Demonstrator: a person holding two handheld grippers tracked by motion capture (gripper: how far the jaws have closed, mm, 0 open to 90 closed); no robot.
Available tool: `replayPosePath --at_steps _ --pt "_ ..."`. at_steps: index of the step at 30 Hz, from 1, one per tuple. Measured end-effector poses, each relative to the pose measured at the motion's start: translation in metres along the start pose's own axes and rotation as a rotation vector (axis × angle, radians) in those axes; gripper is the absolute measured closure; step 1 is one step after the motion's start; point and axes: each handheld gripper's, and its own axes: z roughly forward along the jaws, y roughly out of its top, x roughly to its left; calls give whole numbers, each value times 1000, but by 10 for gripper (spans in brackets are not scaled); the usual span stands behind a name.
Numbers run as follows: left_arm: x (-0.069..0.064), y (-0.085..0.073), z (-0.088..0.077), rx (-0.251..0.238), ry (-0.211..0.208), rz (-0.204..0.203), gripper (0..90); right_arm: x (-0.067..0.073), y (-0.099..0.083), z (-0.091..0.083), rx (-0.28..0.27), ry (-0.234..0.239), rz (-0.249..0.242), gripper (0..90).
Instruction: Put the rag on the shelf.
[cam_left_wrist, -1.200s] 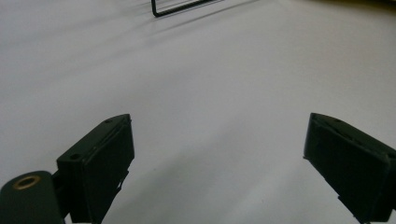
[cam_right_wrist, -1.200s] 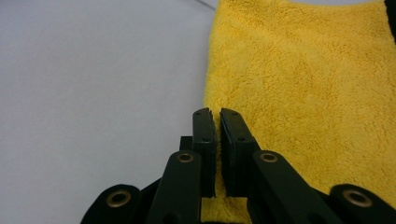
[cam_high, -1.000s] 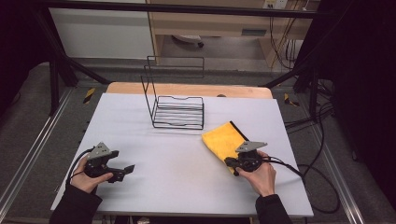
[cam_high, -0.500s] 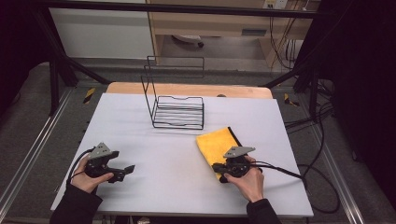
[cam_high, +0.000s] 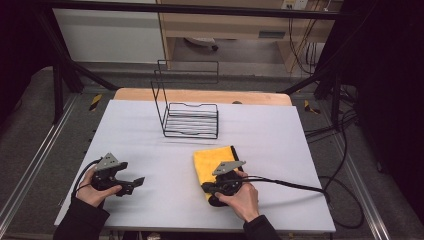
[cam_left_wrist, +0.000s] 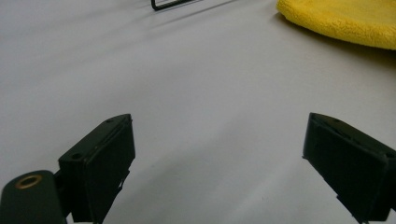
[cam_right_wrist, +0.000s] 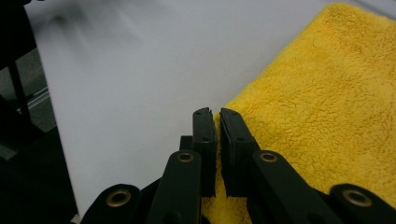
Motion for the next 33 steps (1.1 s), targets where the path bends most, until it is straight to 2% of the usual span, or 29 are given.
replayPosePath --at_steps 6,7,8,9,11,12,13,16,17,18,19,20,21,24,25,28,32,33 --pt "-2 0 1 5 0 -5 92 4 -4 14 24 10 -7 815" --pt "-2 0 2 7 -1 -7 93 4 -3 15 10 48 9 748" --pt "-2 0 2 9 -1 -7 93 4 -3 15 10 48 9 748" --pt "-3 0 2 11 -1 -12 94 5 -1 13 1 69 23 663" --pt "-5 1 2 12 -3 -13 98 2 1 6 -9 36 6 607" --pt "-6 2 2 13 -5 -14 98 2 1 6 -9 36 6 607" --pt "-8 3 3 12 -6 -14 102 -5 2 -3 -49 8 7 565" --pt "-15 6 6 22 -13 -15 113 -21 -3 -20 -86 -51 30 491" --pt "-17 7 7 26 -16 -14 113 -21 -3 -20 -86 -51 30 491" --pt "-21 9 9 28 -20 -17 125 -35 -9 -32 -96 -91 42 449" --pt "-25 10 11 33 -24 -17 125 -35 -9 -32 -96 -91 42 449" --pt "-29 12 13 38 -28 -17 137 -48 -17 -43 -105 -134 60 425" --pt "-33 13 16 44 -34 -15 137 -48 -17 -43 -105 -134 60 425" --pt "-47 19 26 60 -49 -13 162 -65 -29 -56 -106 -188 80 415" --pt "-53 22 29 62 -55 -10 188 -72 -37 -62 -112 -202 110 418" --pt "-70 31 38 59 -79 -10 217 -77 -44 -65 -112 -210 126 431" --pt "-94 43 52 42 -111 -36 311 -82 -54 -65 -98 -205 152 465" --pt "-107 48 62 61 -122 -38 321 -82 -55 -65 -97 -199 159 476"
